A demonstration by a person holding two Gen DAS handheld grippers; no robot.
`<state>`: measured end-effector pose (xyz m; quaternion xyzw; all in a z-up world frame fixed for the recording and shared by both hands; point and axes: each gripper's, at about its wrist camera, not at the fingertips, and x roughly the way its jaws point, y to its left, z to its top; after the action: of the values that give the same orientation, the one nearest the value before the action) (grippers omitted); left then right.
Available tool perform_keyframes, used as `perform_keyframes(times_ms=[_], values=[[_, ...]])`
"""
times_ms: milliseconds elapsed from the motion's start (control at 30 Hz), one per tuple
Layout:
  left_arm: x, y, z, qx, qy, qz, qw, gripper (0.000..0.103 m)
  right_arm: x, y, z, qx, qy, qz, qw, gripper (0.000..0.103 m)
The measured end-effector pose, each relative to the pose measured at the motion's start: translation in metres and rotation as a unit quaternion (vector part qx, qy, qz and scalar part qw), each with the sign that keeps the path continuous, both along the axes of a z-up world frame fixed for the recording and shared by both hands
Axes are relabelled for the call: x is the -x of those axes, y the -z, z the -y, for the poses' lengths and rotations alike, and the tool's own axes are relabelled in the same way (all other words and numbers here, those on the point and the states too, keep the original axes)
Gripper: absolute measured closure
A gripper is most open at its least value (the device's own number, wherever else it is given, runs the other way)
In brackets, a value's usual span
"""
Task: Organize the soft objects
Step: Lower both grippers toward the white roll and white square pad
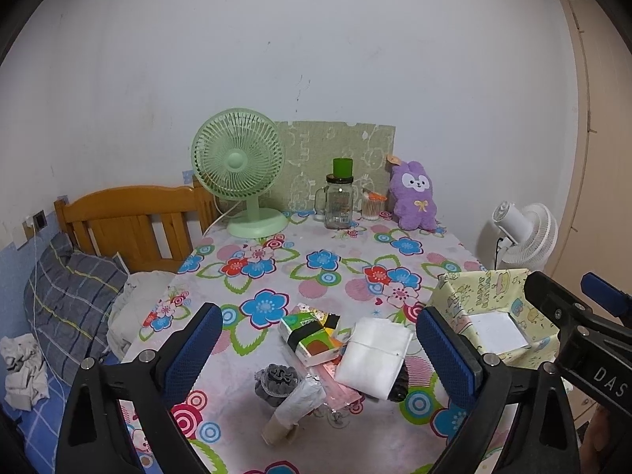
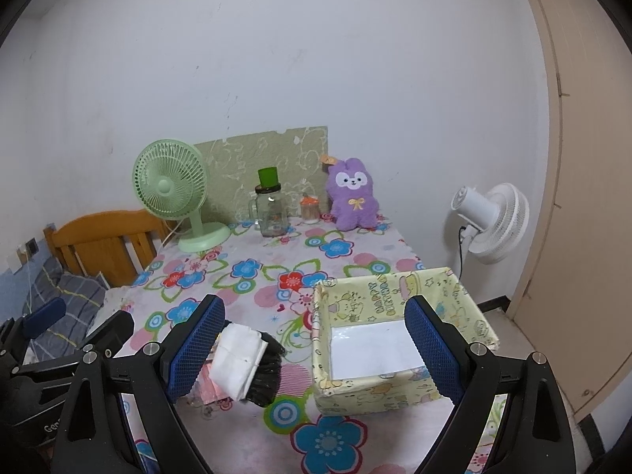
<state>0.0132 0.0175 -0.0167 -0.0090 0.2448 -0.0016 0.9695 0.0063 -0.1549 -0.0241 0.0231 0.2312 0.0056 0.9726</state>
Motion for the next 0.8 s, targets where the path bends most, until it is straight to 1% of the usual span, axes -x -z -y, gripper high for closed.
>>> perform_keyframes(times_ms=[100,300,433,667,800], values=[[-0.007,0.008,-0.004,-0.001,-0.002,-0.009,1.0000,0.005,-0.007,0.006,-0.007,0.003,-0.003,-0.007,1.000,0.012],[-0.020,0.026,-0.008,-0.006,-0.001,-0.032,0.9995,0.005,-0.019,0.019,-0.020,0.003,-0.024,-0.017,1.000,0.012],[-0.027,0.040,-0.009,-0.015,0.002,-0.047,0.9988,0.005,-0.025,0.032,-0.036,0.017,-0.038,-0.024,0.999,0.013],[-0.038,0.069,-0.017,-0.007,-0.001,-0.078,0.9969,0.005,-0.040,0.060,-0.052,0.010,-0.058,-0.051,0.997,0.013],[-0.042,0.085,-0.021,-0.004,0.000,-0.099,0.9951,0.005,-0.047,0.077,-0.062,0.010,-0.067,-0.071,0.995,0.016]])
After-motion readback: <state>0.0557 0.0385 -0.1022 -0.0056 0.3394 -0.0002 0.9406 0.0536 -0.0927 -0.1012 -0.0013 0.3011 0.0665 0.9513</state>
